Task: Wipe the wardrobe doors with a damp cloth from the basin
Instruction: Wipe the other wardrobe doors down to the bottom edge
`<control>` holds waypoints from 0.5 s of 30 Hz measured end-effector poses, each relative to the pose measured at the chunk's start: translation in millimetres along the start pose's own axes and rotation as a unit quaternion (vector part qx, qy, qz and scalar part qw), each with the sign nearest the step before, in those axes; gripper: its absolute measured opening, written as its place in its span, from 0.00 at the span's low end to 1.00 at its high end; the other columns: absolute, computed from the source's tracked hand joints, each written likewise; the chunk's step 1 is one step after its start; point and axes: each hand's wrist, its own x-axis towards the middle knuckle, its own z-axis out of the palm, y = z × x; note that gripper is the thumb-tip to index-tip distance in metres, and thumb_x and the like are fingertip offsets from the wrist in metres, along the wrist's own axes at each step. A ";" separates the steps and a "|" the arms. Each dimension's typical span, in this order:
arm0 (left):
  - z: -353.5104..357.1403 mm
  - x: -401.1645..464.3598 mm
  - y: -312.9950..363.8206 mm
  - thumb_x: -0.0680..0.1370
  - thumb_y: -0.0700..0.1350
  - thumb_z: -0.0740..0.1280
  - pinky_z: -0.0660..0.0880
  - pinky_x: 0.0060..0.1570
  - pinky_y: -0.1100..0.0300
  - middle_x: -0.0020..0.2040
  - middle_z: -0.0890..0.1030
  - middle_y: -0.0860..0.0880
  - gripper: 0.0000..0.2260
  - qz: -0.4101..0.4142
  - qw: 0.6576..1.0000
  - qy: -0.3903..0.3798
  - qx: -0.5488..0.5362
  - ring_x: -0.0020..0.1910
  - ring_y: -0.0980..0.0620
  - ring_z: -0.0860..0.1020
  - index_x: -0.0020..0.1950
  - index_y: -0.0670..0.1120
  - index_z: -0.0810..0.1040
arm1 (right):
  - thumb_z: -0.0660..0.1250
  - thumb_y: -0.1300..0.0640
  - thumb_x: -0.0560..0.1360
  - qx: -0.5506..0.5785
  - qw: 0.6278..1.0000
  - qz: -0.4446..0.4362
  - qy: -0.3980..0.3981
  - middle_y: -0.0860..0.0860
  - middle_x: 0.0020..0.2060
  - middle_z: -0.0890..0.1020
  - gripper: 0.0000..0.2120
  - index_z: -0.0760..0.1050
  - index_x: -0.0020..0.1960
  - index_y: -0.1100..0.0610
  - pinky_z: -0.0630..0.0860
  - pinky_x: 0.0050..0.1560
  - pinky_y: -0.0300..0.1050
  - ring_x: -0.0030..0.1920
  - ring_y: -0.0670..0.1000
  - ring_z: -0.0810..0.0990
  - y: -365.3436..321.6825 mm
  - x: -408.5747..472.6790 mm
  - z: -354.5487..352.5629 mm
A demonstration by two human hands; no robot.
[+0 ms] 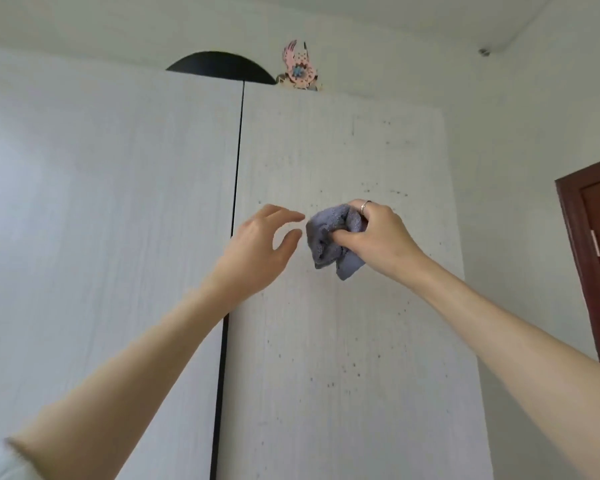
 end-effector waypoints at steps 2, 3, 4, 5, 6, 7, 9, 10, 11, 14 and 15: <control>-8.1 21.6 -17.8 0.80 0.44 0.60 0.66 0.60 0.61 0.65 0.73 0.50 0.14 0.018 0.995 0.024 0.095 0.63 0.51 0.71 0.66 0.46 0.74 | 0.67 0.58 0.71 -0.094 0.994 -0.053 0.020 0.49 0.46 0.74 0.07 0.72 0.47 0.56 0.65 0.44 0.39 0.48 0.48 0.71 3.5 29.5 -10.7; -13.3 33.3 -27.4 0.80 0.44 0.59 0.65 0.62 0.58 0.68 0.71 0.49 0.15 0.022 0.990 0.037 0.138 0.66 0.49 0.69 0.67 0.46 0.73 | 0.65 0.59 0.71 -0.145 0.985 -0.088 0.022 0.47 0.46 0.72 0.07 0.71 0.49 0.56 0.64 0.45 0.39 0.50 0.48 0.70 4.5 45.0 -17.0; -19.1 43.7 -35.9 0.81 0.43 0.59 0.65 0.64 0.54 0.69 0.70 0.49 0.16 0.017 0.983 0.052 0.173 0.69 0.48 0.67 0.68 0.46 0.72 | 0.64 0.60 0.71 -0.173 0.978 -0.113 0.032 0.46 0.47 0.72 0.08 0.72 0.50 0.57 0.65 0.46 0.39 0.52 0.48 0.70 4.5 59.1 -22.4; -24.3 55.7 -43.9 0.81 0.43 0.58 0.64 0.65 0.51 0.71 0.68 0.48 0.17 0.007 0.976 0.068 0.205 0.70 0.48 0.64 0.69 0.46 0.71 | 0.63 0.62 0.72 -0.188 0.972 -0.130 0.053 0.47 0.49 0.73 0.10 0.72 0.53 0.57 0.65 0.46 0.40 0.53 0.49 0.71 3.0 74.8 -27.5; -28.5 61.7 -50.6 0.81 0.43 0.57 0.62 0.66 0.49 0.72 0.67 0.48 0.18 -0.011 0.970 0.071 0.231 0.72 0.48 0.61 0.71 0.46 0.69 | 0.62 0.63 0.72 -0.191 0.970 -0.131 0.076 0.49 0.50 0.75 0.12 0.72 0.55 0.58 0.65 0.46 0.40 0.54 0.50 0.71 1.4 84.2 -30.2; -32.2 69.4 -56.4 0.81 0.44 0.55 0.59 0.68 0.49 0.74 0.64 0.48 0.19 -0.029 0.965 0.073 0.251 0.74 0.48 0.58 0.72 0.46 0.66 | 0.62 0.64 0.72 -0.190 0.968 -0.131 0.103 0.50 0.51 0.76 0.14 0.72 0.57 0.58 0.65 0.46 0.40 0.54 0.51 0.72 -1.3 95.4 -32.1; -35.7 79.6 -69.7 0.82 0.45 0.51 0.52 0.72 0.49 0.76 0.57 0.49 0.20 -0.056 0.955 0.061 0.286 0.76 0.49 0.51 0.75 0.48 0.60 | 0.62 0.64 0.71 -0.198 0.958 -0.154 0.139 0.52 0.51 0.76 0.15 0.71 0.57 0.58 0.63 0.44 0.41 0.52 0.52 0.72 -3.1 115.1 -28.8; -36.5 82.6 -73.8 0.82 0.46 0.49 0.48 0.73 0.48 0.77 0.53 0.49 0.21 -0.059 0.950 0.049 0.303 0.77 0.49 0.48 0.76 0.48 0.56 | 0.62 0.64 0.71 -0.214 0.951 -0.175 0.136 0.52 0.50 0.77 0.14 0.71 0.56 0.58 0.63 0.43 0.41 0.52 0.53 0.71 -3.4 120.9 -27.0; -39.8 86.8 -77.8 0.82 0.47 0.48 0.46 0.73 0.48 0.78 0.50 0.50 0.22 -0.055 0.945 0.042 0.319 0.77 0.50 0.45 0.77 0.49 0.53 | 0.62 0.65 0.71 -0.229 0.943 -0.203 0.127 0.53 0.50 0.77 0.13 0.72 0.56 0.59 0.63 0.43 0.41 0.52 0.53 0.71 -5.7 128.1 -22.9; -53.8 100.9 -88.5 0.83 0.49 0.45 0.42 0.73 0.48 0.78 0.45 0.53 0.22 -0.048 0.935 0.027 0.351 0.76 0.50 0.41 0.77 0.50 0.48 | 0.61 0.67 0.71 -0.249 0.920 -0.274 0.127 0.55 0.52 0.78 0.16 0.74 0.58 0.59 0.66 0.47 0.42 0.54 0.54 0.72 -18.0 153.9 -5.6; -58.3 104.7 -93.0 0.83 0.49 0.44 0.42 0.73 0.48 0.78 0.44 0.53 0.22 -0.053 0.931 0.017 0.361 0.76 0.50 0.41 0.77 0.50 0.47 | 0.61 0.68 0.71 -0.249 0.915 -0.282 0.144 0.55 0.53 0.78 0.16 0.75 0.57 0.59 0.68 0.49 0.45 0.56 0.55 0.73 -24.8 165.2 1.1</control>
